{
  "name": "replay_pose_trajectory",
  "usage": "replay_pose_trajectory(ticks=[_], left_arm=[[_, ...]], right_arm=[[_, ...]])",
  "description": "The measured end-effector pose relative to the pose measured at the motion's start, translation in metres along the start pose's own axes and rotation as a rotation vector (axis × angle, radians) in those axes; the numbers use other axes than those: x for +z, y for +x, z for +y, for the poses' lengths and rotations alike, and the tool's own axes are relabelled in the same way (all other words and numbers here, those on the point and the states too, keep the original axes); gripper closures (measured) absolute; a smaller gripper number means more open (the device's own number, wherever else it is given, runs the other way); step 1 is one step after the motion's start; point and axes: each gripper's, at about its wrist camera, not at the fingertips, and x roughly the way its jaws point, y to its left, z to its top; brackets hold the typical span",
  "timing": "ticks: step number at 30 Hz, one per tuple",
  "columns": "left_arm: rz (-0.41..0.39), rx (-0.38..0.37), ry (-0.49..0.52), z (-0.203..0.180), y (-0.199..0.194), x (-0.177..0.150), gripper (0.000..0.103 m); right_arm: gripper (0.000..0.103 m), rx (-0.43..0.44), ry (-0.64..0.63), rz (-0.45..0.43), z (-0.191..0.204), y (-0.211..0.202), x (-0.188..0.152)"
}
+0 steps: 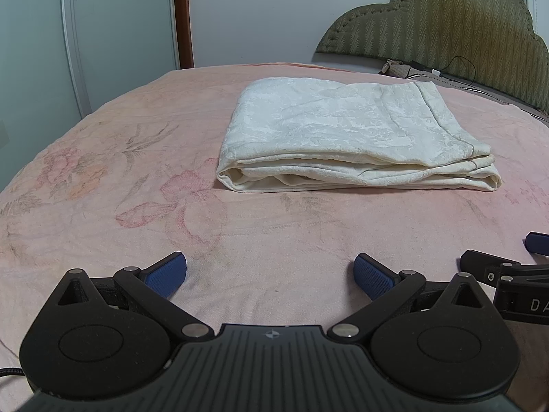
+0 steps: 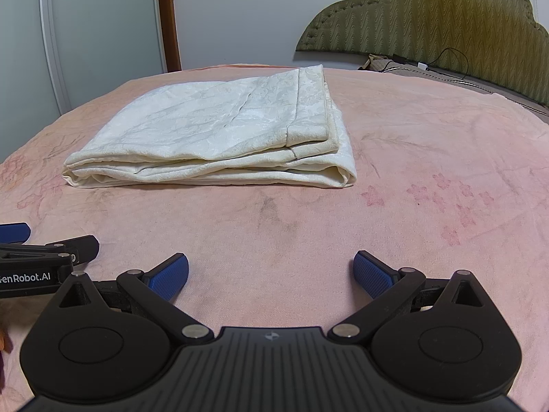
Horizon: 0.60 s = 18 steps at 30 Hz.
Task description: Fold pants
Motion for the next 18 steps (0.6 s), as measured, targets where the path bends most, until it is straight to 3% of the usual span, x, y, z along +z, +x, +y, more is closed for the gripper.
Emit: replay_pose_trajectory(ticks=[18], left_arm=[[-0.001, -0.005, 0.001, -0.0007, -0.0008, 0.0000, 0.000]], right_arm=[[0.000, 0.000, 0.000, 0.000, -0.0005, 0.0001, -0.0002]])
